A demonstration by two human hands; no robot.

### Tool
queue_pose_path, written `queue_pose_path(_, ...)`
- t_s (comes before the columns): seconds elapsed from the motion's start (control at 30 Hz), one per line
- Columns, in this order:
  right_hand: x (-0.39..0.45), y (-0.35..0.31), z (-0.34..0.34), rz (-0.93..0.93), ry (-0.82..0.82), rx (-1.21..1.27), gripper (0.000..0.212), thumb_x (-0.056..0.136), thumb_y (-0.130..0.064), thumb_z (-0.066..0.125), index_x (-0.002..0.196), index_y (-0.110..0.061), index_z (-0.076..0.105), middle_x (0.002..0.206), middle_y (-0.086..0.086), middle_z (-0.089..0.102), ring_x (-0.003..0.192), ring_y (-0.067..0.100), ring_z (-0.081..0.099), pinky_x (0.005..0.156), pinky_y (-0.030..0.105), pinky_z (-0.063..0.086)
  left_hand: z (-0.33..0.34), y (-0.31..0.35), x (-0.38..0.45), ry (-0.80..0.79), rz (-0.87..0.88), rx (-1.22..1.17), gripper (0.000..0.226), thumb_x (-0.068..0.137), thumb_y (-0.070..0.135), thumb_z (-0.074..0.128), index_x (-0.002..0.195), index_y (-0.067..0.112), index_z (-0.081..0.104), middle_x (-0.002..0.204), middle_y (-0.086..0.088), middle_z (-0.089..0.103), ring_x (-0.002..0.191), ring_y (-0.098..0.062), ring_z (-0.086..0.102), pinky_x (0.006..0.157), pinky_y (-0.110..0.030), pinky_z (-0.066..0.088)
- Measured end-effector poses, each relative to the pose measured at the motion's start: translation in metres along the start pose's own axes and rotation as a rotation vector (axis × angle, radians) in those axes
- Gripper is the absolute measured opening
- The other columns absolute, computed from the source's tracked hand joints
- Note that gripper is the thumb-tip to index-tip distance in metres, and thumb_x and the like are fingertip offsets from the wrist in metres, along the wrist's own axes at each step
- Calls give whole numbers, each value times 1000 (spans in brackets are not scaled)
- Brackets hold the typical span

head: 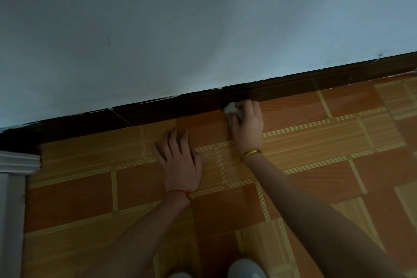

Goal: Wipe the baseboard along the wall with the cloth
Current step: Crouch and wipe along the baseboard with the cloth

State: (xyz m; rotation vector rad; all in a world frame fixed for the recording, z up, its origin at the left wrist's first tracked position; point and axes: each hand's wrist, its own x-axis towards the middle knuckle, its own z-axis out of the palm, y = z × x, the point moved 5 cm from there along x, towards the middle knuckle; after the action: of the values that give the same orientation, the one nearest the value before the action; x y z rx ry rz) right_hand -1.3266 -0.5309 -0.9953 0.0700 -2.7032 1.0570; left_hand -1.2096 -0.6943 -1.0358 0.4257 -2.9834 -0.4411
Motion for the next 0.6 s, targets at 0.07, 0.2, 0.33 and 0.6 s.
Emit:
queue_pose_path(0.07,-4,-10,9,-54,-32,6,28,76,4,70,100,-5,59,101,11,55,92,25,54,76,26,42,0,0,0,-8,-1,-2,53,93,29,44,143,11,45,151,-16,39,144,-37,31,117,-69,11)
queue_pose_path(0.2,-1,-6,4,-177,-119,-78,27,77,3,69,101,-3,59,101,14,56,91,27,53,75,27,41,1,0,0,-13,-6,-10,53,93,28,43,143,11,45,151,-16,39,144,-37,30,117,-69,10)
queue_pose_path(0.33,14,23,-19,-107,-77,-178,27,77,7,63,102,-2,60,103,17,56,94,32,53,78,28,38,2,-2,0,-17,-1,-12,54,93,28,43,144,10,44,151,-17,39,144,-37,31,117,-68,11)
queue_pose_path(0.6,22,36,-33,67,2,-211,25,79,5,59,103,1,57,107,20,54,100,35,51,83,42,47,2,-1,0,-38,-17,-2,53,94,29,41,144,10,44,151,-17,40,144,-37,31,118,-68,11)
